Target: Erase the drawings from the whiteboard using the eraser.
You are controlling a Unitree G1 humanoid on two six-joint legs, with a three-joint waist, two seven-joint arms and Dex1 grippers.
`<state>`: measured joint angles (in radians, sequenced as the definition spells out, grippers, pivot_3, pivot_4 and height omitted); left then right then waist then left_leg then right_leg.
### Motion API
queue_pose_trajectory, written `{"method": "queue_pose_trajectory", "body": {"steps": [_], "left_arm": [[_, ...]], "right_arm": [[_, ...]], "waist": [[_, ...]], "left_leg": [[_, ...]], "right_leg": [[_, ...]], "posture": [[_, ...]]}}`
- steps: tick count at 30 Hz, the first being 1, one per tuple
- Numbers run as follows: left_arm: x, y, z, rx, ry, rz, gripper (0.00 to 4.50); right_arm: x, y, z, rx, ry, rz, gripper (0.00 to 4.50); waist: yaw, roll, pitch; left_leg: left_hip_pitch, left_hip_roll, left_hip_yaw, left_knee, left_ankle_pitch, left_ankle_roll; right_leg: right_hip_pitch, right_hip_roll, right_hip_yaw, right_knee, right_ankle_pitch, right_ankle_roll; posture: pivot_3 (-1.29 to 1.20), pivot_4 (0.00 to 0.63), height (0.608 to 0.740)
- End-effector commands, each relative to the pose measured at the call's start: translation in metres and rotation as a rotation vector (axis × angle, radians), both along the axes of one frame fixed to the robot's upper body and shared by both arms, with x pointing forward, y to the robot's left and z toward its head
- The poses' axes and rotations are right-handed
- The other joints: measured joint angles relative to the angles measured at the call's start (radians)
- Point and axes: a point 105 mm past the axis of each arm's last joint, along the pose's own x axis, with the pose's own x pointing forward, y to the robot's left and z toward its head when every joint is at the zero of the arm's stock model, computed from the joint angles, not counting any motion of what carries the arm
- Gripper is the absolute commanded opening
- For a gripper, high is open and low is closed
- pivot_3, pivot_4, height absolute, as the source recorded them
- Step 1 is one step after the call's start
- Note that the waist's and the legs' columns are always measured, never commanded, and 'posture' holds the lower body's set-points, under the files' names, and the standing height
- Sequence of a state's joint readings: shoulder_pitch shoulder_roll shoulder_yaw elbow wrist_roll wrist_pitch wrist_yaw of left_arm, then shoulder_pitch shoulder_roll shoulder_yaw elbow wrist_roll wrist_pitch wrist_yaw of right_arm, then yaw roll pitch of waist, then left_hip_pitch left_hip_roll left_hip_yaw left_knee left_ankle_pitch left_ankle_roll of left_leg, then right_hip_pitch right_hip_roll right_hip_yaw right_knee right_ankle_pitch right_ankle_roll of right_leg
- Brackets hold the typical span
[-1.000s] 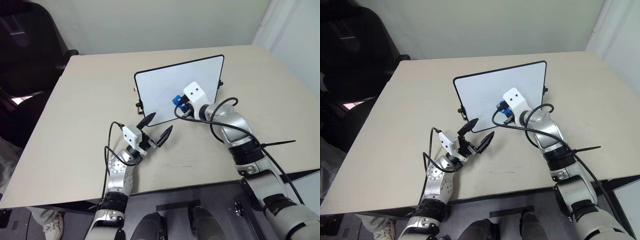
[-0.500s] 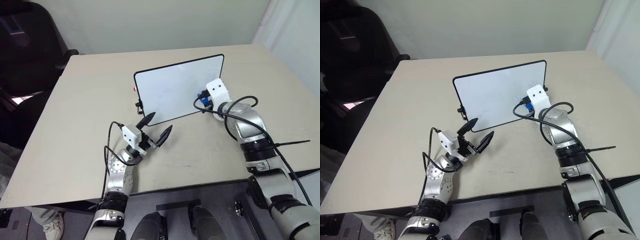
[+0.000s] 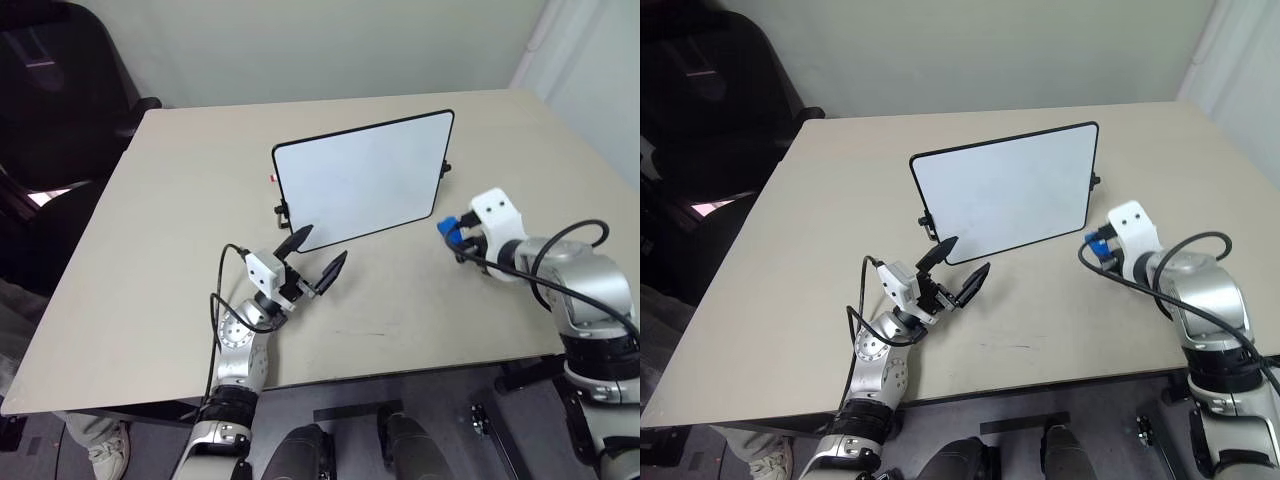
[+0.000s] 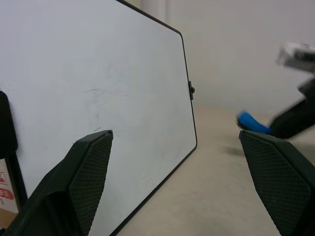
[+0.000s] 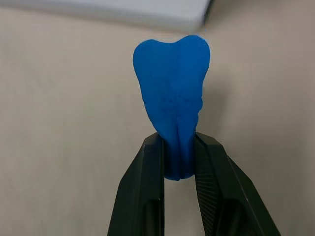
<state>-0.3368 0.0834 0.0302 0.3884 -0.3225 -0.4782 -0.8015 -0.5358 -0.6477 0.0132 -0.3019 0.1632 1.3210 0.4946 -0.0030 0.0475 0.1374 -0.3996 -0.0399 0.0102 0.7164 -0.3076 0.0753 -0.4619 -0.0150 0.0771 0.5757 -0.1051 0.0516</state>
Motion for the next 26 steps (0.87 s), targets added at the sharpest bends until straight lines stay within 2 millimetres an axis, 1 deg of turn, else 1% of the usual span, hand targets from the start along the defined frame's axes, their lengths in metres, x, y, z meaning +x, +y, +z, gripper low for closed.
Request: {"method": "queue_pose_trajectory", "body": {"steps": [1,3,5,7,9,10,12,15,17,19,21,24,26], "left_arm": [[-0.002,0.000,-0.009,-0.019,0.031,0.003,4.50],[-0.002,0.001,-0.009,-0.017,0.030,0.003,4.50],[-0.001,0.001,-0.009,-0.015,0.029,0.002,4.50],[-0.001,0.000,-0.008,-0.014,0.030,0.000,4.50],[0.000,-0.001,-0.008,-0.014,0.031,-0.001,4.50],[0.000,-0.001,-0.009,-0.015,0.032,0.000,4.50],[0.001,-0.001,-0.009,-0.016,0.032,0.001,4.50],[0.002,-0.003,-0.008,-0.016,0.030,-0.003,4.50],[0.002,-0.006,-0.009,-0.016,0.032,-0.012,4.50],[0.003,-0.009,-0.009,-0.015,0.033,-0.018,4.50],[0.004,-0.009,-0.010,-0.013,0.037,-0.020,4.50],[0.003,-0.010,-0.013,-0.013,0.051,-0.040,4.50],[0.005,-0.010,-0.013,-0.010,0.050,-0.032,4.50]], "right_arm": [[-0.004,0.000,0.006,0.013,-0.022,0.000,1.00],[-0.005,0.000,0.005,0.021,-0.024,0.000,1.52],[-0.004,0.000,0.007,0.020,-0.051,-0.002,2.21],[-0.004,-0.002,0.013,0.027,-0.106,0.000,2.91],[-0.005,0.000,0.023,0.033,-0.208,0.045,3.53],[-0.008,0.003,0.029,0.023,-0.279,0.090,3.53],[-0.015,0.008,0.036,0.038,-0.361,0.162,3.53],[-0.028,0.015,0.048,0.145,-0.482,0.233,3.53],[-0.032,0.014,0.060,0.218,-0.596,0.229,3.53],[-0.039,0.019,0.064,0.323,-0.592,0.255,3.53],[-0.046,0.026,0.076,0.427,-0.635,0.289,3.53],[-0.042,0.016,0.096,0.458,-0.765,0.202,3.53],[-0.042,0.012,0.111,0.506,-0.803,0.189,3.53]], "waist": [[0.000,0.000,0.000],[0.000,0.000,0.000],[-0.001,0.000,0.000],[0.000,0.000,0.000],[0.005,0.000,0.000],[0.005,0.000,0.000],[0.007,0.001,0.000],[0.007,0.001,-0.001],[0.005,0.001,-0.001],[0.004,0.001,0.000],[0.003,0.000,0.000],[0.003,0.001,0.000],[0.002,0.001,0.000]], "left_leg": [[0.000,0.000,0.000,0.000,0.000,0.000],[0.000,0.000,0.000,0.000,0.000,0.000],[0.000,0.000,0.000,0.000,0.000,0.001],[0.000,0.000,0.000,0.000,0.000,0.001],[0.000,0.000,0.000,0.000,0.000,0.001],[0.000,0.000,0.000,0.000,0.000,0.001],[0.000,0.000,0.000,0.000,0.000,0.002],[0.001,0.000,0.000,0.000,0.000,0.002],[0.002,0.000,0.000,0.001,0.000,0.002],[0.003,-0.001,0.000,0.001,-0.001,0.003],[0.003,-0.001,0.000,0.002,-0.002,0.004],[0.007,-0.001,0.000,0.002,-0.002,0.005],[0.010,-0.002,0.000,0.002,-0.003,0.006]], "right_leg": [[0.000,0.000,0.000,0.000,0.000,0.000],[0.000,0.000,0.000,0.000,0.000,0.000],[0.000,0.000,0.001,0.000,0.000,0.000],[0.000,0.000,0.001,0.000,0.000,0.000],[0.000,0.000,0.000,0.000,0.000,0.001],[0.001,0.000,0.000,0.000,0.000,0.001],[0.001,0.000,0.000,0.000,-0.001,0.002],[0.002,0.000,0.000,0.000,-0.001,0.002],[0.003,0.000,0.000,0.000,-0.001,0.001],[0.004,0.000,0.001,-0.001,0.000,0.001],[0.006,0.000,0.002,-0.001,0.001,0.001],[0.009,0.000,0.002,-0.001,0.001,0.001],[0.011,-0.001,0.002,-0.001,0.001,0.002]], "posture": [[0.00,0.150,0.726],[0.00,0.150,0.726],[0.00,0.150,0.726],[0.00,0.150,0.726],[0.00,0.150,0.726],[0.00,0.150,0.726],[0.00,0.150,0.726],[0.00,0.150,0.726],[0.00,0.150,0.726],[0.00,0.150,0.726],[0.00,0.150,0.726],[0.00,0.150,0.726],[0.00,0.150,0.726]]}}
